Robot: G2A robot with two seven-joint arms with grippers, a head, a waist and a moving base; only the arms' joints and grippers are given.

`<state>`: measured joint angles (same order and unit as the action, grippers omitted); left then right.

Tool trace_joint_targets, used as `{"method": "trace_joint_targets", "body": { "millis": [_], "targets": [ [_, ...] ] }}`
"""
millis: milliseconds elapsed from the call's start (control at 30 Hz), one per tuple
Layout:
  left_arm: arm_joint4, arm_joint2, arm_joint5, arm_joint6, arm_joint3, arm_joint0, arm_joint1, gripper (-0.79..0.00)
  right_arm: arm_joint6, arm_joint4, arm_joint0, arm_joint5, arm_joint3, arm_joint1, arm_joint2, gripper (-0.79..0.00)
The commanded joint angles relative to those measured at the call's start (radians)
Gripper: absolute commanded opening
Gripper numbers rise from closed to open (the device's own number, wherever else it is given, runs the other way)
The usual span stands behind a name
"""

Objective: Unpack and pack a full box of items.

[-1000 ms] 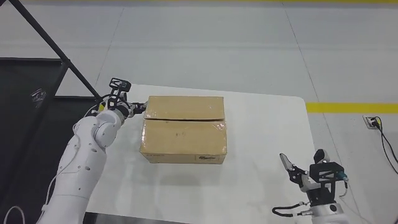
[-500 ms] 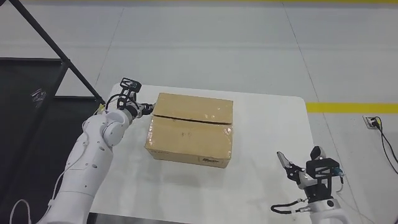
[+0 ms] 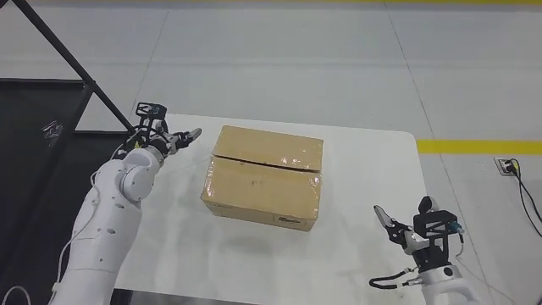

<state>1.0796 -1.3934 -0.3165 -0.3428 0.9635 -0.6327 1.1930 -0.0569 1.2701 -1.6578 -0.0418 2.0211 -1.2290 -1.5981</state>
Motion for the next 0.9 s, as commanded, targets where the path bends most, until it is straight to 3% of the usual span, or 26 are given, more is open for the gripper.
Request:
{"method": "trace_joint_targets", "body": {
  "millis": [0, 233, 367, 567, 867],
  "targets": [
    [0.007, -0.045, -0.033, 0.003, 0.047, -0.066, -0.017, 0.0, 0.0, 0.0, 0.0, 0.0, 0.0, 0.0, 0.0, 0.0],
    [-0.06, -0.159, -0.163, 0.026, 0.279, -0.341, -0.051, 0.0, -0.01, 0.002, 0.047, -0.043, 0.015, 0.0, 0.018, 0.0],
    [-0.118, -0.185, -0.224, -0.006, 0.38, -0.445, -0.059, 0.0, -0.068, -0.03, 0.082, -0.042, 0.019, -0.002, 0.041, 0.0],
    [-0.093, -0.176, -0.242, -0.038, 0.45, -0.492, -0.066, 0.0, -0.068, -0.03, 0.082, -0.042, 0.019, -0.002, 0.041, 0.0],
    [-0.041, -0.131, -0.237, -0.022, 0.443, -0.464, -0.069, 0.0, -0.094, -0.042, 0.093, -0.104, -0.004, -0.001, 0.063, 0.0]
  ]
}}
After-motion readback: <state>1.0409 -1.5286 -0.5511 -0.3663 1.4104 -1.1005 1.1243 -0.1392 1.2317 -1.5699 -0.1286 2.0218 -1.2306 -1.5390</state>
